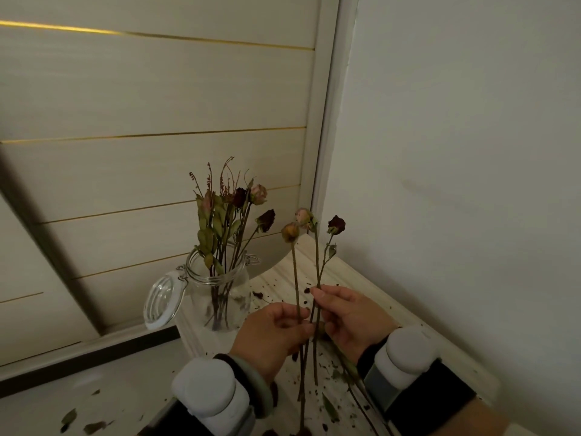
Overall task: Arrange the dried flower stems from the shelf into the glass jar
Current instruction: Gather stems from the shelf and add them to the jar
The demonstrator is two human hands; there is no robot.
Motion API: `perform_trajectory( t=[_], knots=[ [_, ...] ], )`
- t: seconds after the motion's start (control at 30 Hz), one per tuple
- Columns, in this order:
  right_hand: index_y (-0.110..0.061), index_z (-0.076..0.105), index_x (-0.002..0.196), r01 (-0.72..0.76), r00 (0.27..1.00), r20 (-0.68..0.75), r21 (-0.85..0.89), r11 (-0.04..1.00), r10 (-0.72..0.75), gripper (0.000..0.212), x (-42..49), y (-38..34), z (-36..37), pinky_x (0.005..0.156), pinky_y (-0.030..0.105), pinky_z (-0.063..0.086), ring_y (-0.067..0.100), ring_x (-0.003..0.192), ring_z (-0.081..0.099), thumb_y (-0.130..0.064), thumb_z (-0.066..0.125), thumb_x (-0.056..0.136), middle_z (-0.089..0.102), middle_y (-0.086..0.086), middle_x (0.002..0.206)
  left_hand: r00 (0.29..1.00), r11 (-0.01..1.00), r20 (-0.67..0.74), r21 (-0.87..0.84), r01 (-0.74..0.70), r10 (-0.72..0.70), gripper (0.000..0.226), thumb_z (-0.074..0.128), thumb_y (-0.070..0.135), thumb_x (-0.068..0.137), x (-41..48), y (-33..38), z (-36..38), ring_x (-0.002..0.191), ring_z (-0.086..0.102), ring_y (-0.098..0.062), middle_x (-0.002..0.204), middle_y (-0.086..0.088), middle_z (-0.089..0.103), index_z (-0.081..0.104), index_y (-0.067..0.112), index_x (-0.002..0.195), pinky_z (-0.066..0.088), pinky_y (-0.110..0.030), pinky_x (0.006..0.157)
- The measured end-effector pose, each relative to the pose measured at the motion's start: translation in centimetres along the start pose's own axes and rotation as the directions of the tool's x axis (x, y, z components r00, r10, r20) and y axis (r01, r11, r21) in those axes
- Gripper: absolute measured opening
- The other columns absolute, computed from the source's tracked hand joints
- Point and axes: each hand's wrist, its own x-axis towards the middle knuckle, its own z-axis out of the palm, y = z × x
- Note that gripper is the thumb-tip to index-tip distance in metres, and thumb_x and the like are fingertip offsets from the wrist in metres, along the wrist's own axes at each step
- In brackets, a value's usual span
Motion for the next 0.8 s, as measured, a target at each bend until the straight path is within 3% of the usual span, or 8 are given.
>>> perform_trajectory(
  t=[0.13, 0.27, 0.6, 0.8],
  knots=[
    [-0.007, 0.071, 0.092, 0.107, 0.993, -0.030, -0.141, 0.984, -0.112, 0.011, -0.2, -0.3, -0.2, 0.050, 0.023, 0.041, 0.014, 0.058, 0.045, -0.010, 0.066, 0.083, 0.059, 0.007, 0.072, 1.000, 1.000, 0.003, 0.005, -0.012, 0.012, 0.017, 0.069, 0.004, 0.080, 0.2, 0.0, -0.5, 0.073, 0.063, -0.013, 0.080, -0.002, 0.069, 0.067, 0.014, 0.094, 0.052, -0.018, 0.065],
    [-0.012, 0.073, 0.086, 0.186, 0.979, -0.040, -0.231, 0.955, -0.200, 0.007, -0.1, -1.2, -0.8, 0.056, 0.026, 0.042, 0.015, 0.059, 0.045, -0.010, 0.067, 0.083, 0.059, 0.005, 0.069, 1.000, 1.000, 0.013, 0.011, -0.021, 0.021, 0.019, 0.067, 0.004, 0.082, 0.3, -0.3, -1.0, 0.071, 0.062, -0.009, 0.079, 0.001, 0.067, 0.066, 0.021, 0.089, 0.051, -0.010, 0.056],
    [-0.013, 0.070, 0.089, 0.292, 0.951, -0.023, -0.246, 0.924, -0.307, 0.012, -0.1, -3.7, -2.0, 0.060, 0.025, 0.046, 0.016, 0.066, 0.052, -0.005, 0.061, 0.086, 0.067, 0.006, 0.075, 1.000, 0.994, 0.013, 0.111, -0.012, 0.010, 0.022, 0.068, 0.009, 0.083, 2.1, -1.6, -0.4, 0.076, 0.062, -0.008, 0.089, 0.001, 0.068, 0.069, 0.018, 0.103, 0.051, -0.010, 0.062],
    [-0.010, 0.069, 0.092, 0.280, 0.951, -0.062, -0.236, 0.931, -0.302, 0.011, 0.3, -3.9, -3.7, 0.059, 0.024, 0.047, 0.015, 0.065, 0.054, -0.005, 0.060, 0.088, 0.067, 0.005, 0.075, 0.994, 0.991, 0.039, 0.083, 0.103, -0.107, 0.013, 0.069, 0.004, 0.080, 3.5, -3.9, 2.6, 0.064, 0.058, -0.008, 0.074, 0.001, 0.065, 0.069, 0.016, 0.086, 0.050, -0.009, 0.052]
  ],
)
